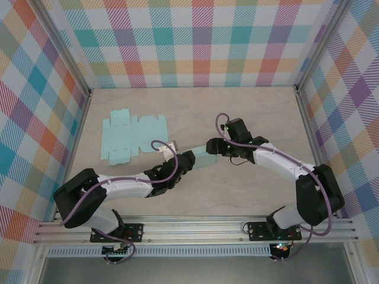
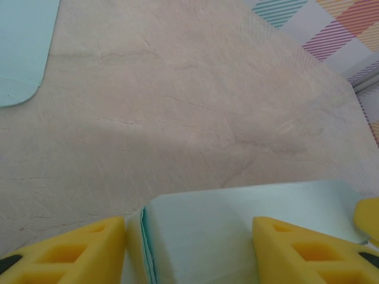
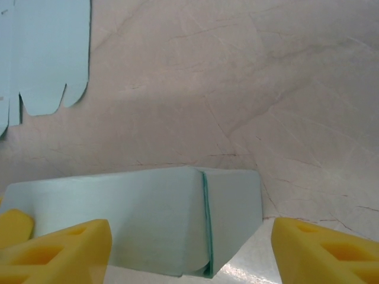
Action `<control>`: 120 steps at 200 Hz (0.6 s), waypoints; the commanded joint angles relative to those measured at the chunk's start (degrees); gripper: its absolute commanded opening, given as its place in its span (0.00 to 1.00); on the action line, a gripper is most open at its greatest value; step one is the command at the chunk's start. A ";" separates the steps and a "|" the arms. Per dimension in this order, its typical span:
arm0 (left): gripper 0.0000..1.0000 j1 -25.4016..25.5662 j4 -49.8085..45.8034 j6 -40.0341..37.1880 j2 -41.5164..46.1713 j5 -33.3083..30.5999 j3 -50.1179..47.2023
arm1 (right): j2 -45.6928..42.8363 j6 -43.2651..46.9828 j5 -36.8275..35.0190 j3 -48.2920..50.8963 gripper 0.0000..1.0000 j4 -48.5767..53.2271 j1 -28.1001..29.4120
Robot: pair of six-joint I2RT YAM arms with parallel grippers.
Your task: Fold the paper box
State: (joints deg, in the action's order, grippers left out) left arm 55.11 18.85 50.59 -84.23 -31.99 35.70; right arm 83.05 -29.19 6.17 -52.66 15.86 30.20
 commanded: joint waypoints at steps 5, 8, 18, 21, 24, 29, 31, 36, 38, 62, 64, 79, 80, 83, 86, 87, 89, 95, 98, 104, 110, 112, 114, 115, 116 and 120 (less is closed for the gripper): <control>0.54 0.70 -13.03 1.00 -3.69 2.64 -3.89 | 0.62 0.46 1.57 1.49 0.65 -1.14 -0.81; 0.54 0.70 -13.05 1.03 -3.62 2.63 -3.94 | 0.71 0.37 1.52 1.82 0.64 -1.32 -0.90; 0.50 0.70 -13.05 1.13 -3.49 2.64 -4.05 | 0.72 0.21 1.50 2.96 0.63 -2.06 -1.44; 0.50 0.70 -13.05 1.16 -3.37 2.65 -4.13 | 0.71 0.15 1.52 3.35 0.62 -2.32 -1.57; 0.50 0.65 -13.13 1.17 -3.34 2.66 -4.21 | 0.68 0.06 1.55 3.79 0.62 -2.57 -1.76; 0.50 0.70 -13.18 1.25 -3.29 2.68 -4.24 | 0.63 -0.05 1.73 4.34 0.60 -2.96 -2.01; 0.50 0.70 -13.22 1.33 -3.24 2.64 -4.28 | 0.63 -0.09 1.84 4.59 0.60 -3.21 -2.12; 0.50 0.70 -13.35 1.46 -3.18 2.57 -4.37 | 0.63 -0.24 2.10 5.24 0.58 -3.58 -2.43; 0.49 0.70 -13.39 1.58 -3.15 2.55 -4.40 | 0.56 -0.29 2.20 5.48 0.57 -3.74 -2.56; 0.47 0.70 -13.58 2.55 -2.93 2.97 -5.06 | 0.28 -0.76 3.29 8.25 0.47 -6.09 -3.29; 0.46 0.70 -13.58 2.67 -2.87 3.05 -5.10 | 0.27 -0.78 3.39 8.58 0.46 -6.35 -3.34; 0.43 0.66 -13.48 3.35 -2.40 3.64 -5.71 | 0.53 -1.04 3.71 9.90 0.39 -7.37 -3.55; 0.43 0.64 -13.48 3.41 -2.37 3.66 -5.76 | 0.53 -1.04 3.73 9.97 0.39 -7.48 -3.56; 0.42 0.61 -13.42 3.52 -2.23 3.76 -5.92 | 0.54 -1.09 3.82 10.27 0.37 -7.75 -3.56; 0.41 0.61 -13.48 3.61 -2.11 3.92 -6.05 | 0.58 -1.17 3.80 10.56 0.36 -8.02 -3.54; 0.40 0.61 -13.40 3.63 -2.05 3.98 -6.11 | 0.60 -1.20 3.82 10.65 0.36 -8.16 -3.60; 0.39 0.61 -13.40 3.68 -2.03 4.13 -6.25 | 0.62 -1.28 3.88 10.83 0.35 -8.35 -3.64; 0.36 0.62 -13.45 3.85 -1.84 4.31 -6.41 | 0.63 -1.54 3.93 11.33 0.33 -8.97 -3.70; 0.34 0.61 -13.53 4.02 -1.74 4.41 -6.55 | 0.63 -1.65 4.00 11.61 0.33 -9.21 -3.73; 0.30 0.63 -13.64 4.25 -1.50 4.53 -6.82 | 0.79 -1.76 4.09 12.01 0.32 -9.82 -3.82; 0.27 0.61 -13.75 4.61 -1.32 4.73 -7.15 | 0.85 -1.92 4.23 12.34 0.30 -10.28 -3.83; 0.26 0.61 -13.75 4.72 -1.28 4.83 -7.21 | 0.88 -1.92 4.27 12.44 0.30 -10.46 -3.83; 0.25 0.65 -13.75 4.83 -1.20 4.87 -7.40 | 0.89 -1.86 4.28 12.48 0.29 -10.55 -3.85; 0.24 0.68 -13.75 4.90 -1.11 4.95 -7.44 | 0.93 -1.89 4.28 12.49 0.29 -10.61 -3.88; 0.24 0.64 -13.80 4.88 -1.07 4.98 -7.51 | 1.00 -1.95 4.28 12.58 0.29 -10.64 -3.90; 0.22 0.61 -13.83 5.17 -0.88 5.18 -7.76 | 1.03 -2.01 4.26 12.73 0.28 -10.83 -3.87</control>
State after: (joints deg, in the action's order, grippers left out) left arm 55.37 20.40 54.54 -82.65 -32.10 33.23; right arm 81.80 -30.83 13.30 -43.75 1.37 27.00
